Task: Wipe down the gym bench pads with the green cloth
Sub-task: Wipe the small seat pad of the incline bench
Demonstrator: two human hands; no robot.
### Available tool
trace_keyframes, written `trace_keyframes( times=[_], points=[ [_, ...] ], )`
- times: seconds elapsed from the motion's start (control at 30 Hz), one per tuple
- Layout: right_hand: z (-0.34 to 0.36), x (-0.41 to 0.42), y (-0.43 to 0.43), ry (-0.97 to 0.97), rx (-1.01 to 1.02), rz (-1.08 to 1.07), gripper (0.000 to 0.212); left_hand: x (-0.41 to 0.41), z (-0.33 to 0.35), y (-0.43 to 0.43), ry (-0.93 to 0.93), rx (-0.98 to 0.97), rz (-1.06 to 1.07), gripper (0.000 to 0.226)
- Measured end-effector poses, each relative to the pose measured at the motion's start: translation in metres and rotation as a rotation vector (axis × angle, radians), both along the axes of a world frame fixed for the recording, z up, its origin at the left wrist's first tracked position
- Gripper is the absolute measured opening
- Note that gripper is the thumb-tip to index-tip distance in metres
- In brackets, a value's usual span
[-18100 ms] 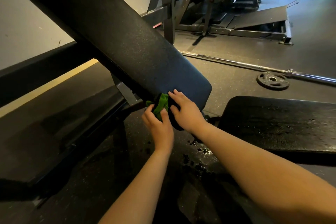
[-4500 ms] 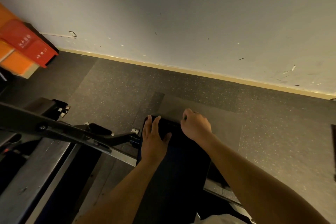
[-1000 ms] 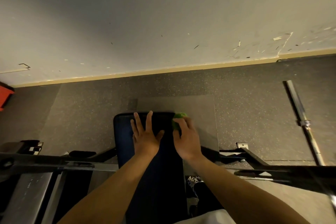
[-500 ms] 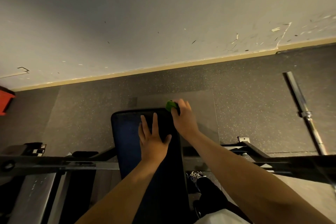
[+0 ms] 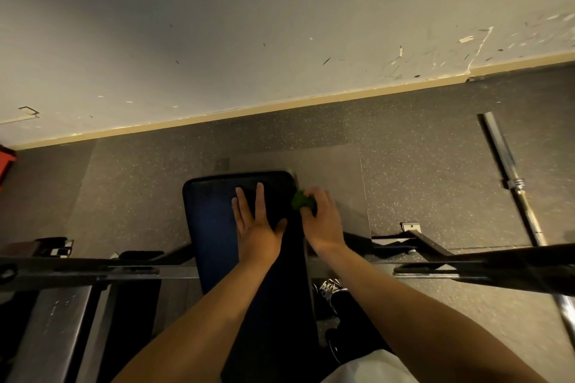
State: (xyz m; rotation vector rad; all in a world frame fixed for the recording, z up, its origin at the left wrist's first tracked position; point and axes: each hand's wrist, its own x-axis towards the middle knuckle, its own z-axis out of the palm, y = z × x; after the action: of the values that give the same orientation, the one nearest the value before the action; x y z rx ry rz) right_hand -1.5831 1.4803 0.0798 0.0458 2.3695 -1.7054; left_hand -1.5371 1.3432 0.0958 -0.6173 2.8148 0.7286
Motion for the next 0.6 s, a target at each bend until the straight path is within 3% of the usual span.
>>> trace_keyframes(
  times=[0.1, 0.17, 0.3, 0.6],
  points=[
    [0.017, -0.030, -0.008, 0.058, -0.176, -0.034, 0.018, 0.000, 0.000, 0.001, -0.023, -0.029, -0.009, 0.100],
    [0.024, -0.048, -0.019, 0.029, -0.237, 0.034, 0.007, -0.001, -0.001, 0.001, -0.056, -0.039, -0.014, 0.105],
    [0.018, -0.055, -0.027, -0.059, -0.320, 0.054, 0.008, 0.001, -0.006, -0.004, -0.108, -0.072, -0.057, 0.116],
    [0.001, -0.011, -0.020, -0.113, -0.264, -0.132, 0.009, 0.003, -0.010, -0.003, -0.066, -0.055, -0.045, 0.115]
  ],
)
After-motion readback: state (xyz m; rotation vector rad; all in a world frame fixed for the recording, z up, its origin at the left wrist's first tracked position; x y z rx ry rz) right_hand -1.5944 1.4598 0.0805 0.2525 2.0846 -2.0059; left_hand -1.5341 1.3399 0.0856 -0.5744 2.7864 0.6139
